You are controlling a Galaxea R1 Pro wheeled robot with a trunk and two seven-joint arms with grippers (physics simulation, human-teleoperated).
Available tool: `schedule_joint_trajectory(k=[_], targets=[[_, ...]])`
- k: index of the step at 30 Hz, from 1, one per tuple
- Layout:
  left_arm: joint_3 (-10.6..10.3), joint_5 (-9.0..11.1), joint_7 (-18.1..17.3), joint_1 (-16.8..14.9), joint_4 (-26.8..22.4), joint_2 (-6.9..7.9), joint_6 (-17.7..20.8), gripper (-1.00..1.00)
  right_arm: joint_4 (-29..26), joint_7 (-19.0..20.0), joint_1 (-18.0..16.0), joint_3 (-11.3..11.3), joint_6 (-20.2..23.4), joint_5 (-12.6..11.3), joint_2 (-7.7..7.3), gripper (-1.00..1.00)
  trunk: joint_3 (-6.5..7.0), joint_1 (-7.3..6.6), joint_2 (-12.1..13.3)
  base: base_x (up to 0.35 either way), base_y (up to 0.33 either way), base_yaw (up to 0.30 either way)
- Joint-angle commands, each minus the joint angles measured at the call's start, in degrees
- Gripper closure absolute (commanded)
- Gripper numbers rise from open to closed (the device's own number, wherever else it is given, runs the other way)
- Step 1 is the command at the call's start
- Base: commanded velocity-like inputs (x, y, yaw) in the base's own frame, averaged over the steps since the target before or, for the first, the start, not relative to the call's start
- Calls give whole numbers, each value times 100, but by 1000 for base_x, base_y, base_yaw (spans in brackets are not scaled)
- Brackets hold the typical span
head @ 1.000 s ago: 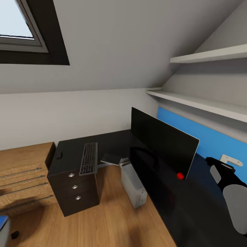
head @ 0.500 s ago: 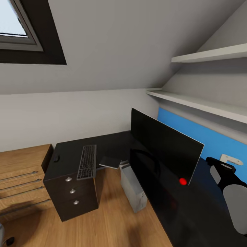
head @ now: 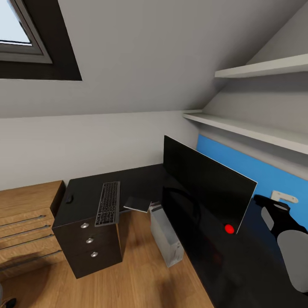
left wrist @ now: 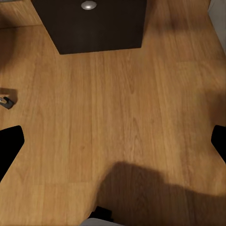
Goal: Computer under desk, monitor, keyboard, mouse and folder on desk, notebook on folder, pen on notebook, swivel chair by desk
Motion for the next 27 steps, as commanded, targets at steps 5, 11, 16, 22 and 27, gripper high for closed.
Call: schedule_joint_trajectory(k=[5, 11, 16, 22, 27], targets=[[-52, 60, 39, -8, 31, 3, -34, -100, -9, 141, -1, -17, -72, 66, 3, -100, -13, 4, -13, 2, 0, 0], [-55, 60, 37, -8, 63, 0, -34, -100, -12, 420, 7, -19, -130, 85, -11, -100, -13, 4, -13, 0, 0, 0], [-60, 60, 33, -8, 72, -1, -34, -100, -9, 711, 16, -17, -206, 204, -17, -100, -13, 4, -13, 0, 0, 0], [-75, 53, 24, -8, 77, -6, -34, -100, 70, 999, 21, -22, -432, 504, -11, -100, -13, 4, -13, 0, 0, 0], [-77, 51, 21, -8, 77, -4, -34, -100, 352, 1249, 50, -15, -772, 661, 7, -100, -13, 4, -13, 0, 0, 0]])
